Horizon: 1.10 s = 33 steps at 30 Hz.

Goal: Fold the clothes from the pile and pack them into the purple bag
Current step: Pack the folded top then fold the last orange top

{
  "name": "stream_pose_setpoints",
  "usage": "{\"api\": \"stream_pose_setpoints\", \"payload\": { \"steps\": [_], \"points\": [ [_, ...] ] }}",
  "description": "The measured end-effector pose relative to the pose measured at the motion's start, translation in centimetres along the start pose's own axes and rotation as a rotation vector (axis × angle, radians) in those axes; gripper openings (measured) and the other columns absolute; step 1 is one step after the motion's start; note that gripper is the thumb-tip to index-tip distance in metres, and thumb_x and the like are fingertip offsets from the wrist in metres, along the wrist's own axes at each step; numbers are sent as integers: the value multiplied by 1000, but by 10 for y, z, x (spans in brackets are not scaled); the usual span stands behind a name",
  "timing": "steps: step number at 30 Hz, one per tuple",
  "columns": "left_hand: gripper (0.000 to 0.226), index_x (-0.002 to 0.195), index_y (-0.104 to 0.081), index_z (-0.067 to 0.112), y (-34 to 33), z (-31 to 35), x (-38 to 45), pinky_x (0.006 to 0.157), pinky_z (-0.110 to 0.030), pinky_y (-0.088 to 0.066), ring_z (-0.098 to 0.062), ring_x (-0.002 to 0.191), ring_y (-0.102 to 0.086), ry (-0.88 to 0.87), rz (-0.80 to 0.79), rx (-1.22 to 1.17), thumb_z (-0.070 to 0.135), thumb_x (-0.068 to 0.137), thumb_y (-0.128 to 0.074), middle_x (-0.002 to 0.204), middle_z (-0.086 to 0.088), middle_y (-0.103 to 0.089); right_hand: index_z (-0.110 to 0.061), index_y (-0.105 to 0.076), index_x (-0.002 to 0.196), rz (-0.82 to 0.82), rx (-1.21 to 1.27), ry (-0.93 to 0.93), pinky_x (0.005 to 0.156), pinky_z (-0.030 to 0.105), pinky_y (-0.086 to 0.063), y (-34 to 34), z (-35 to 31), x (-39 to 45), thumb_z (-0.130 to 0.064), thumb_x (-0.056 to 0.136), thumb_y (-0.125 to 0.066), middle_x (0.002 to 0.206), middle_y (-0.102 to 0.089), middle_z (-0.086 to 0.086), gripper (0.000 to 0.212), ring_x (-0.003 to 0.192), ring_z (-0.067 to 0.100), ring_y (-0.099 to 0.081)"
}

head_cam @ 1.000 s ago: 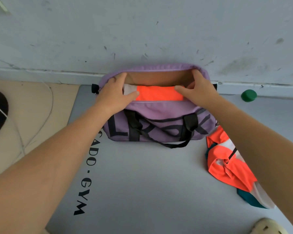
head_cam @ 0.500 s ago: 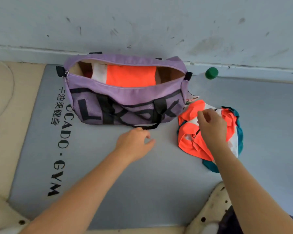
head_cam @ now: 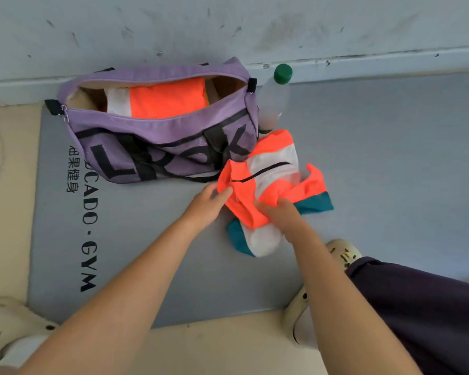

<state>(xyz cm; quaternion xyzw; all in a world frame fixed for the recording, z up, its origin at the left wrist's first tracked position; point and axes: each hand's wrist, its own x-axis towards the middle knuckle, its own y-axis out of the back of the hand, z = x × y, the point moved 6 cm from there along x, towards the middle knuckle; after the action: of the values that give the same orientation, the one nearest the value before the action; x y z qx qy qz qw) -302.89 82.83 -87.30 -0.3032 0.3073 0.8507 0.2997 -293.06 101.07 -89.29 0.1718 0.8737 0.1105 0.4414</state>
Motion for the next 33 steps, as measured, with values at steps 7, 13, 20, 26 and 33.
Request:
{"api": "stream_pose_setpoints", "payload": {
  "steps": [7,13,20,26,33],
  "points": [
    [54,111,-55,17,58,-31,-84,70,-30,-57,-15,78,-67,131,341,-576,41,72,-83,105,-5,-68,-14,-65,123,-590,-140,174,102,43,-48,-58,-54,-104,-33,79,-76,120,-69,4,49,112,23,-64],
    [53,124,-59,17,116,-24,-166,98,-42,-50,-23,106,-65,36,421,-723,37,79,-78,119,-7,-67,-15,-68,113,-320,-13,347,97,48,-51,-31,-127,-174,-24,82,-77,108,-73,5,33,100,21,-68],
    [80,94,-73,21,131,55,-269,56,-26,-56,-17,66,-74,29,213,-587,91,65,-46,79,1,-77,-17,-66,80,114,312,640,60,19,-52,-8,-203,-288,-28,83,-76,78,-71,-4,15,64,-2,-64],
    [58,90,-72,39,164,112,-337,81,-36,-58,-7,86,-72,-372,408,-947,77,45,-72,89,14,-76,-13,-51,64,57,13,776,47,15,-37,-14,-226,-366,-30,82,-76,58,-53,-6,35,52,9,-49],
    [9,90,-70,22,198,138,-392,75,-26,-55,-9,78,-68,-599,435,-577,18,83,-76,86,6,-75,-7,-73,89,-451,-449,862,69,35,-58,-5,-221,-439,-32,91,-66,81,-74,7,26,69,20,-71]
  ]
}}
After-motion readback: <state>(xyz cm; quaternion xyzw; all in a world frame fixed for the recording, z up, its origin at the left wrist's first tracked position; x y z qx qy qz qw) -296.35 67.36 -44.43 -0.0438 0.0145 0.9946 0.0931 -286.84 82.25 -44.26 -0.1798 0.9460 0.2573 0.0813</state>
